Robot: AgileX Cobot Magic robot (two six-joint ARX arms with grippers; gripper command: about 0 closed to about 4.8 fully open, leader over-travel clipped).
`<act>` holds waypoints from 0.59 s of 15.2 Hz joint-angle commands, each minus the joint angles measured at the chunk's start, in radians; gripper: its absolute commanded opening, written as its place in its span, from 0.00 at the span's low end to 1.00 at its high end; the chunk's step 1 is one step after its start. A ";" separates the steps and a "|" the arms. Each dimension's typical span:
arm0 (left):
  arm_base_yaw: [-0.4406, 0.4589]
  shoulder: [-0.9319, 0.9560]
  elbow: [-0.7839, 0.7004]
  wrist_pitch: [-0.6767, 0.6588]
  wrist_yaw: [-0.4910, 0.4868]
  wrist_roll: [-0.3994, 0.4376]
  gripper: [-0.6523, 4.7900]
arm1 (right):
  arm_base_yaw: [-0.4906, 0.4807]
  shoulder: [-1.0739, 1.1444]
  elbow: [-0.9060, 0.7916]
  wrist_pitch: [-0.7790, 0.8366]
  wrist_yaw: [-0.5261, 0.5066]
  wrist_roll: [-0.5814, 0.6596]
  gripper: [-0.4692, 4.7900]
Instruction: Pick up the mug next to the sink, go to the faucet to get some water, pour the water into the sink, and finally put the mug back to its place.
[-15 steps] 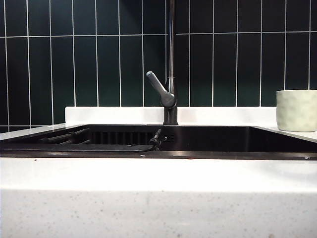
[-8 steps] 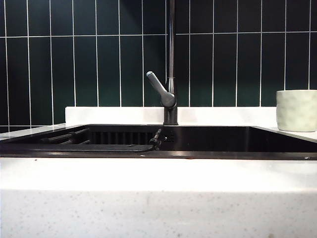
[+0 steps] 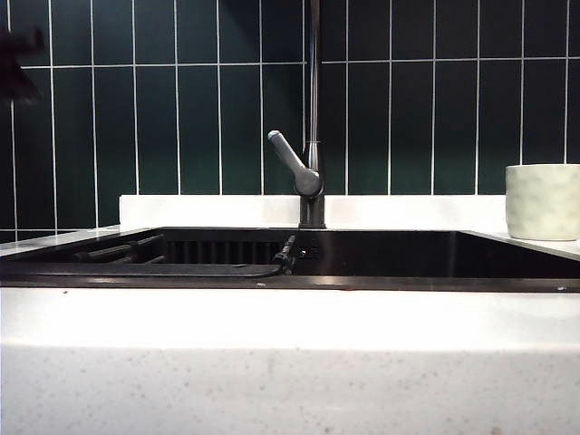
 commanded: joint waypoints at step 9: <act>-0.026 0.309 0.111 0.201 0.068 0.086 0.34 | -0.068 0.496 0.008 0.512 -0.131 -0.026 0.54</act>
